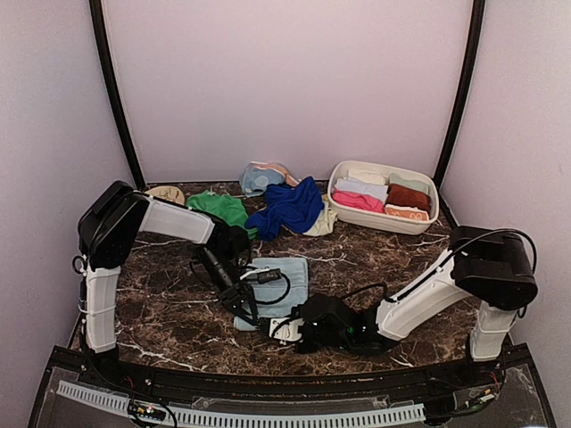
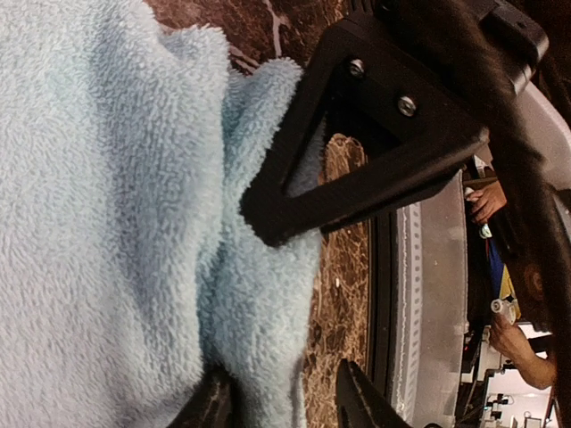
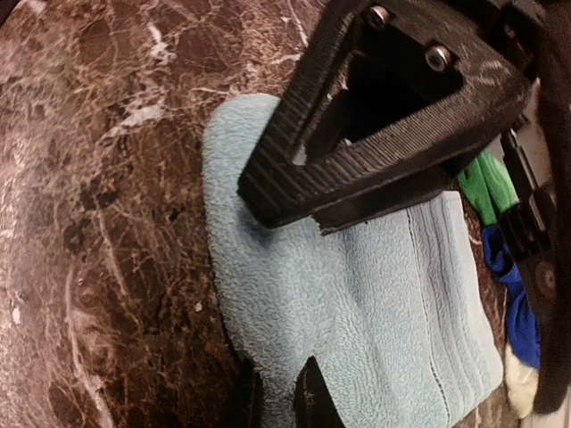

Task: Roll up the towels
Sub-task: Roll the towel at the center of the board.

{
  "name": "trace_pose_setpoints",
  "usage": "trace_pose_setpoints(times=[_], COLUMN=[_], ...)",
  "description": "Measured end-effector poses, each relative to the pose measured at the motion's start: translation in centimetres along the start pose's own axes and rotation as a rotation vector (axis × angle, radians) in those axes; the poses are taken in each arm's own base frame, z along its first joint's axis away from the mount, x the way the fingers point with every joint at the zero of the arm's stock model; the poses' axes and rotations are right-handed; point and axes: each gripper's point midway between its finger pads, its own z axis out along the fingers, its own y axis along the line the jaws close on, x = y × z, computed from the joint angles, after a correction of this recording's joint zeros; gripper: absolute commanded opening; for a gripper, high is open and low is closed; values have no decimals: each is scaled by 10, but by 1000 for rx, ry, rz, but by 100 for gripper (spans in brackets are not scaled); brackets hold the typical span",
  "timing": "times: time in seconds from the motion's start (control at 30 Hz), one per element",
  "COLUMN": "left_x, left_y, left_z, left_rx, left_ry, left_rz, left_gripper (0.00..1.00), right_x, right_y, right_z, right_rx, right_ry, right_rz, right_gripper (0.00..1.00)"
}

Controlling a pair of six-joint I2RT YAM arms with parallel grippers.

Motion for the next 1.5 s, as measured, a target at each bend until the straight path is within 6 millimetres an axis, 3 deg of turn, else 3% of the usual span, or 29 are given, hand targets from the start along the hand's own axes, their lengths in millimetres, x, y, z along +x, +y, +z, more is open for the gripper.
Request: trace_pose_setpoints(times=[0.03, 0.13, 0.3, 0.4, 0.57, 0.73, 0.9, 1.03, 1.27, 1.5], left_x=[1, 4, 12, 6, 4, 13, 23, 19, 7, 7], left_y=[-1, -6, -6, -13, -30, -30, -35, -39, -22, -2], left_z=[-2, -12, -46, -66, -77, -68, -36, -19, -17, -12], left_rx=[-4, -53, -221, -317, -392, -410, -426, -457, -530, -559], left_ry=[-8, -37, -101, -145, -178, -142, -41, 14, 42, 76], left_rz=[1, 40, 114, 197, 315, 358, 450, 532, 568, 553], left_gripper=[56, 60, 60, 60, 56, 55, 55, 53, 41, 26], right_x=[-1, -3, -1, 0, 0, -2, -5, -8, -8, -9], right_y=[0, 0, 2, 0, -6, -9, -11, -9, -10, -9], right_z=[0, 0, -5, -5, -3, 4, 12, 17, 17, 15], right_rx=[-11, -49, -134, -203, -345, -487, -631, -726, -802, -829], right_ry=[-4, -11, -14, -12, -3, 6, 20, 39, 67, 82], right_rz=[26, 105, 262, 370, 549, 729, 896, 986, 1098, 1156], right_gripper=[0, 0, 0, 0, 0, 0, 0, 0, 0, 2])
